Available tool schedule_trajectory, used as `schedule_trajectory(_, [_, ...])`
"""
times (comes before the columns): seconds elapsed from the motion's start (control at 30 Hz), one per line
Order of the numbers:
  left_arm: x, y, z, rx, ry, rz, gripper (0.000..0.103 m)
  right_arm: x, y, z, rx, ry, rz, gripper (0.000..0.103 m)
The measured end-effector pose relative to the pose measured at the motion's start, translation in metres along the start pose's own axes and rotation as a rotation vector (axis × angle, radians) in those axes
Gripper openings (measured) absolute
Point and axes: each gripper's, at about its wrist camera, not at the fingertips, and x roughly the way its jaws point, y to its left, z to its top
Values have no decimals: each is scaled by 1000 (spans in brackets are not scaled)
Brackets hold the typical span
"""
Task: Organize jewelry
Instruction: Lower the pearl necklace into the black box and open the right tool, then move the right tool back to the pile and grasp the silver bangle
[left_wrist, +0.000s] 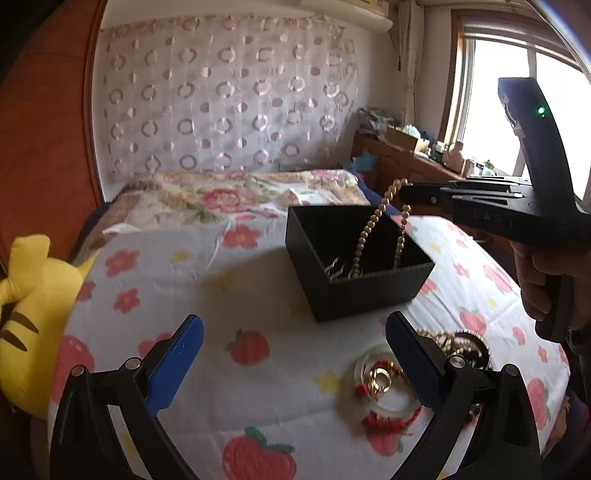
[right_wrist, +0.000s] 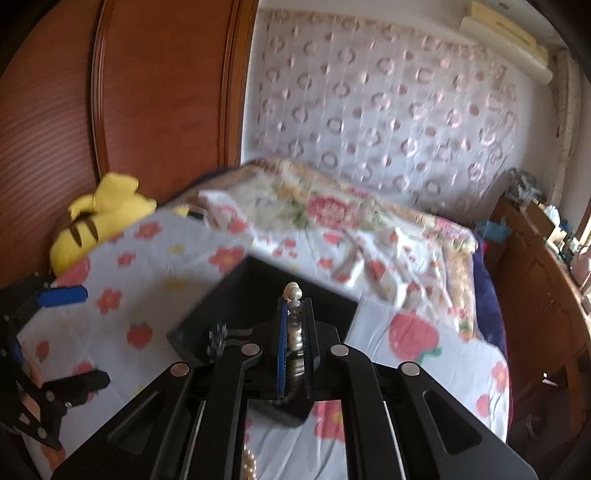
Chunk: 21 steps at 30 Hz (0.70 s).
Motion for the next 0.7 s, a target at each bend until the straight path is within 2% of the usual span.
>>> schedule_trajectory(0.1, [2, 0, -7, 6, 15, 11, 95, 0, 4, -8, -9, 13, 13, 45])
schedule_trajectory(0.13, [2, -1, -10, 6, 19, 7, 95, -4, 5, -10, -15, 5, 13, 47])
schedule_trajectory(0.3, [1, -5, -21, 16, 37, 3, 95, -24, 4, -28, -10, -9, 39, 47])
schedule_trajectory(0.5, [1, -15, -35, 36, 71, -21, 95, -42, 2, -74, 9, 19, 73, 48])
schedule_trajectory(0.7, [-1, -23, -39, 60, 87, -35, 95, -45, 4, -115, 26, 81, 102, 56])
